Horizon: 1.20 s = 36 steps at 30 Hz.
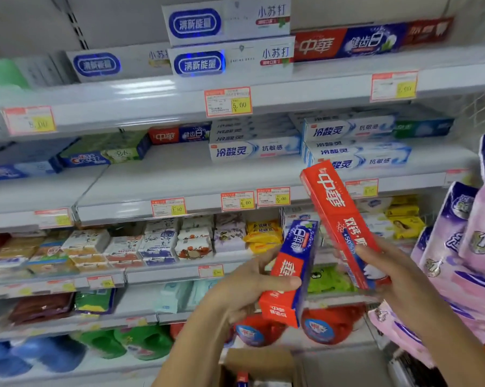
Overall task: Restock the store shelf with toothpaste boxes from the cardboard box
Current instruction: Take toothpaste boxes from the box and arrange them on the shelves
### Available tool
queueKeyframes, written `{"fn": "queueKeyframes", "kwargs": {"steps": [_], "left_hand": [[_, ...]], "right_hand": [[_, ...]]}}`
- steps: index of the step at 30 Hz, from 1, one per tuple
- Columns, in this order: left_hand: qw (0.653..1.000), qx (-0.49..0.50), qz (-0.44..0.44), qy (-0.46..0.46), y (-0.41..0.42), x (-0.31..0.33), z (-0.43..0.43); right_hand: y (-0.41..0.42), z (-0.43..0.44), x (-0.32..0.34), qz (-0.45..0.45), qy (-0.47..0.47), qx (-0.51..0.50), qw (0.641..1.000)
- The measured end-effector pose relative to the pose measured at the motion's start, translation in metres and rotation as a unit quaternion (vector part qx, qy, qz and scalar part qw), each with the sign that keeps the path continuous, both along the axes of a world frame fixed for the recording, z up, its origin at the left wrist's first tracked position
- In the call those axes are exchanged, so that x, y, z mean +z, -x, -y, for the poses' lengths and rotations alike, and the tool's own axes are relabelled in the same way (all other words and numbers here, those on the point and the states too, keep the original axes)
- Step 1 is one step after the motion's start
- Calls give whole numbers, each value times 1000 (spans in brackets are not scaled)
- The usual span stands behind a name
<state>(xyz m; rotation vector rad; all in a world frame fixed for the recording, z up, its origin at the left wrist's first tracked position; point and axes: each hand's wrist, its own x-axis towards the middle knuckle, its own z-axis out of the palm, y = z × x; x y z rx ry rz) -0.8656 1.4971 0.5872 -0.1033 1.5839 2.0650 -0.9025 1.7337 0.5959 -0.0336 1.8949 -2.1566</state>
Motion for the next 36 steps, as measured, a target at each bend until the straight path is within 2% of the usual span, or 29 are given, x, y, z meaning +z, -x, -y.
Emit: {"fn": "queueKeyframes", "kwargs": {"steps": [3,5,7,9,12,16,19,20,23,28,32,36], "left_hand": [[989,63,-88,98,0,32,38],[957,132,-157,204,3,55,71],[915,189,-189,303,7,74,106],[864,216,-207,406,15,87,135],[755,210,-245,571,32,100,166],[638,182,-291,689,64,110,198],[585,149,-275,748,88,106,218],[578,136,-268,759,94,102,224],[591,122,-265,752,111,85,237],[586,150,-268,750,137,64,241],[587,173,-257,748,157,61,233],[598,189,-236,742,175,62,229]], "right_hand": [[20,3,18,-65,-43,4,997],[33,12,34,-102,-66,-1,993],[52,25,48,-161,-109,-7,981],[69,44,63,-211,-163,-20,964],[93,74,81,-281,-253,-38,925],[116,111,89,-359,-323,-73,873],[133,129,76,-384,-340,-107,851],[137,134,69,-385,-344,-127,847],[140,147,47,-371,-312,-175,857],[144,158,32,-384,-289,-193,855],[147,161,27,-406,-301,-203,839],[149,160,24,-393,-282,-222,847]]}}
